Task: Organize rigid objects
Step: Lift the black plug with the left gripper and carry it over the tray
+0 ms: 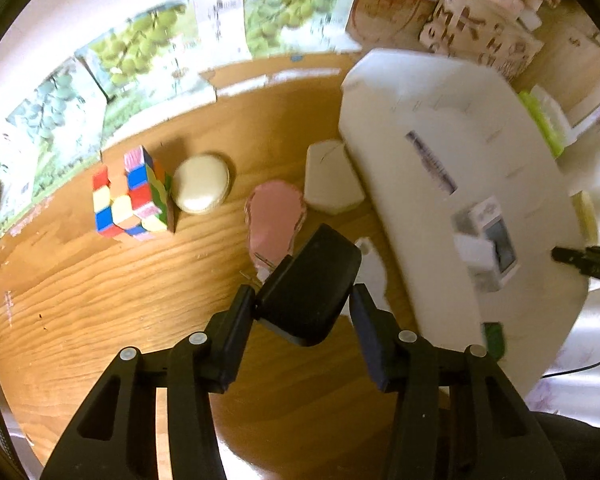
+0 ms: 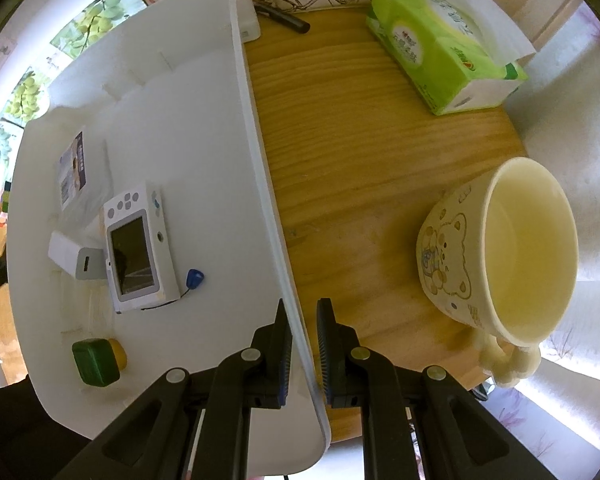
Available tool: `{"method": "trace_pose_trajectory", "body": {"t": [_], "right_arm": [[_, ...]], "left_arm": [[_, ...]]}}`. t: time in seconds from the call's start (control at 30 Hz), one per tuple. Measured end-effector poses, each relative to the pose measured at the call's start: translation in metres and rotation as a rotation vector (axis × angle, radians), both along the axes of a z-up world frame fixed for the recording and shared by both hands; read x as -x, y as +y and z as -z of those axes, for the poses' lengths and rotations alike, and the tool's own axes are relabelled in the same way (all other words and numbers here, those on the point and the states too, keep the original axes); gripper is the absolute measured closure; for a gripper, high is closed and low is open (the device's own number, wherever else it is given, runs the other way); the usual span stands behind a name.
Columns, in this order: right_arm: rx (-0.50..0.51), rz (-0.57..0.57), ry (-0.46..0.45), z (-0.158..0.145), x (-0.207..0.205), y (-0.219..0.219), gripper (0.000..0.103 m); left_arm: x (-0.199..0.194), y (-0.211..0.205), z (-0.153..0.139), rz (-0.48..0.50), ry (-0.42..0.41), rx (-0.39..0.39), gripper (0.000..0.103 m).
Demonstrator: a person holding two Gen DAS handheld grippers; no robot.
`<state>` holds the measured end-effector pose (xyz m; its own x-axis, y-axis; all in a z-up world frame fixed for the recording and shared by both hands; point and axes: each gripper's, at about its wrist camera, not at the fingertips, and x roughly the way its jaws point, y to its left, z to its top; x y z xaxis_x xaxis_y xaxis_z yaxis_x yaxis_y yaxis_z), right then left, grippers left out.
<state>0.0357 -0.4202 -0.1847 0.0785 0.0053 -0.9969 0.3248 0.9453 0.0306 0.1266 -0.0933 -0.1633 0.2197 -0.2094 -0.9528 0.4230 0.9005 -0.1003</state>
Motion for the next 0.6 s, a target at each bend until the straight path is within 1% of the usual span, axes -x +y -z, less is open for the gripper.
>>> {"method": "trace_pose_trajectory", "body": {"t": [0.2,0.37,0.5,0.6], "right_arm": [[-0.005,-0.034,0.000,-0.001,-0.002,0.002,0.090],[-0.011,-0.069,0.005,0.000,-0.004,0.002,0.090],[-0.013,-0.097,0.003,0.001,-0.005,0.002,0.090],[-0.014,-0.120,0.002,0.001,-0.006,0.003,0.090]], "left_arm": [[0.016,-0.014,-0.042,0.005,-0.086,0.051,0.051],[0.029,-0.029,-0.068,0.023,-0.140,0.087,0.051],[0.039,-0.045,-0.080,0.046,-0.162,0.112,0.051],[0.046,-0.058,-0.080,0.060,-0.161,0.119,0.051]]}}
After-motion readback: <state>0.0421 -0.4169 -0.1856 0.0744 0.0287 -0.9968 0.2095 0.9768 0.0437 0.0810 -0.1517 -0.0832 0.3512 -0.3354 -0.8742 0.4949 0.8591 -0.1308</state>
